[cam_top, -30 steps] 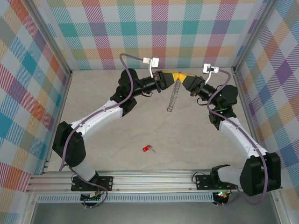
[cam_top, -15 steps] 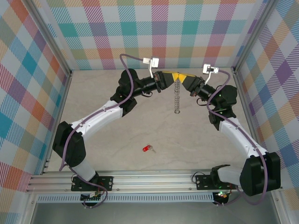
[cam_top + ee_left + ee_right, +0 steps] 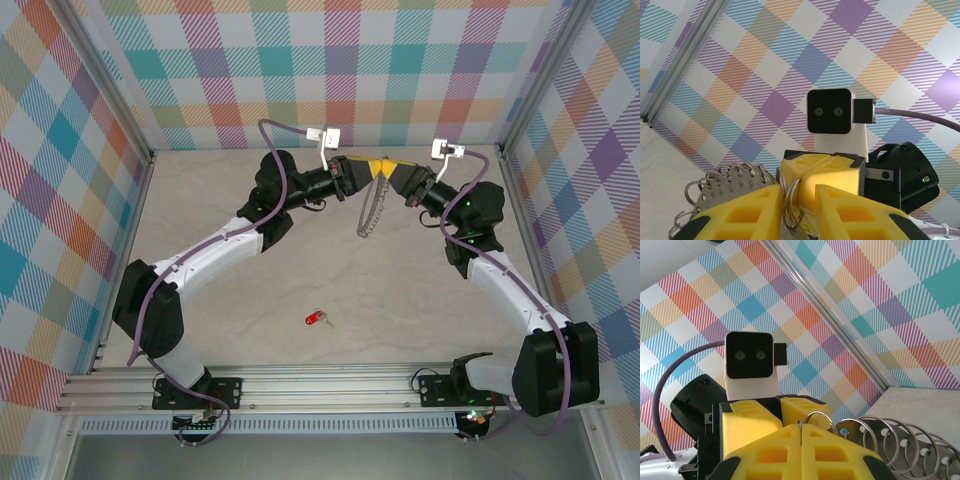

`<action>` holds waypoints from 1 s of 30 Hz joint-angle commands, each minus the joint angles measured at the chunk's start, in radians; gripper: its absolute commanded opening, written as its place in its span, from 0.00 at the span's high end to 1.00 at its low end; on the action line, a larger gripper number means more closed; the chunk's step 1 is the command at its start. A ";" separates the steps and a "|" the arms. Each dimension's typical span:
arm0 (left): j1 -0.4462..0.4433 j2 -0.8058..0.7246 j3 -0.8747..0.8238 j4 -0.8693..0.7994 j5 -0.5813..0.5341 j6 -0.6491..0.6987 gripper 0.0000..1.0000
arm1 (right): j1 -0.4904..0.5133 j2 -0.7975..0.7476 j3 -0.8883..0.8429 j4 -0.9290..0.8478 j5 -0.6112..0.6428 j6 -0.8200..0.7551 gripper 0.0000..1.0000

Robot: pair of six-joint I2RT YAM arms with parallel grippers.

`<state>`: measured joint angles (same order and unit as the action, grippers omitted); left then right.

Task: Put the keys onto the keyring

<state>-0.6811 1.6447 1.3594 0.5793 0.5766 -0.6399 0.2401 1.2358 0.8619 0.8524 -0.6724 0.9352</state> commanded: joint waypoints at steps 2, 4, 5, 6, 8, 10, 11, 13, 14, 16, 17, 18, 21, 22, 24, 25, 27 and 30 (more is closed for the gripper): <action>-0.016 -0.046 -0.021 0.016 0.016 0.007 0.78 | 0.007 -0.001 -0.003 0.055 0.027 -0.003 1.00; -0.015 -0.052 -0.026 0.016 0.015 0.009 0.82 | 0.007 -0.002 -0.004 0.055 0.028 -0.002 1.00; -0.015 -0.052 -0.026 0.017 0.014 0.010 0.83 | 0.007 -0.002 -0.004 0.056 0.027 -0.002 1.00; -0.015 -0.055 -0.027 0.016 0.013 0.010 0.84 | 0.007 -0.002 -0.004 0.054 0.028 0.000 1.00; -0.015 -0.057 -0.029 0.014 0.012 0.012 0.86 | 0.007 -0.003 -0.004 0.054 0.031 -0.002 1.00; -0.016 -0.056 -0.028 0.016 0.013 0.012 0.89 | 0.007 -0.002 -0.004 0.054 0.029 0.002 1.00; -0.016 -0.055 -0.027 0.014 0.012 0.012 0.90 | 0.007 -0.002 -0.004 0.055 0.028 0.002 1.00; -0.015 -0.053 -0.023 0.014 0.014 0.012 0.97 | 0.007 -0.002 -0.004 0.056 0.025 0.004 1.00; -0.017 -0.052 -0.021 0.012 0.015 0.011 1.00 | 0.006 -0.002 -0.004 0.056 0.025 0.004 1.00; -0.017 -0.050 -0.017 0.002 0.012 0.019 1.00 | 0.007 -0.002 0.001 0.049 0.020 0.005 1.00; -0.016 -0.050 -0.015 -0.007 0.012 0.025 1.00 | 0.007 -0.001 0.006 0.039 0.015 0.004 1.00; -0.016 -0.052 -0.011 -0.020 0.010 0.036 1.00 | 0.007 0.000 0.014 0.018 0.011 0.001 0.95; -0.015 -0.060 0.015 -0.096 0.017 0.106 1.00 | -0.006 -0.018 0.027 -0.051 0.000 -0.009 0.73; -0.014 -0.065 0.026 -0.135 0.020 0.137 1.00 | -0.016 -0.033 0.033 -0.091 -0.005 -0.013 0.65; -0.011 -0.073 0.050 -0.207 0.027 0.208 1.00 | -0.042 -0.076 0.038 -0.174 -0.012 -0.025 0.57; -0.008 -0.076 0.063 -0.244 0.034 0.240 1.00 | -0.054 -0.107 0.044 -0.243 -0.011 -0.042 0.54; -0.002 -0.077 0.091 -0.309 0.055 0.295 1.00 | -0.073 -0.162 0.060 -0.370 -0.013 -0.094 0.50; 0.007 -0.067 0.151 -0.427 0.099 0.378 1.00 | -0.093 -0.222 0.078 -0.508 -0.034 -0.158 0.50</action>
<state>-0.6785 1.6295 1.4292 0.2520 0.6132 -0.3927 0.1577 1.0771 0.8856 0.5056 -0.6739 0.8642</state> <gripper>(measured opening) 0.049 0.503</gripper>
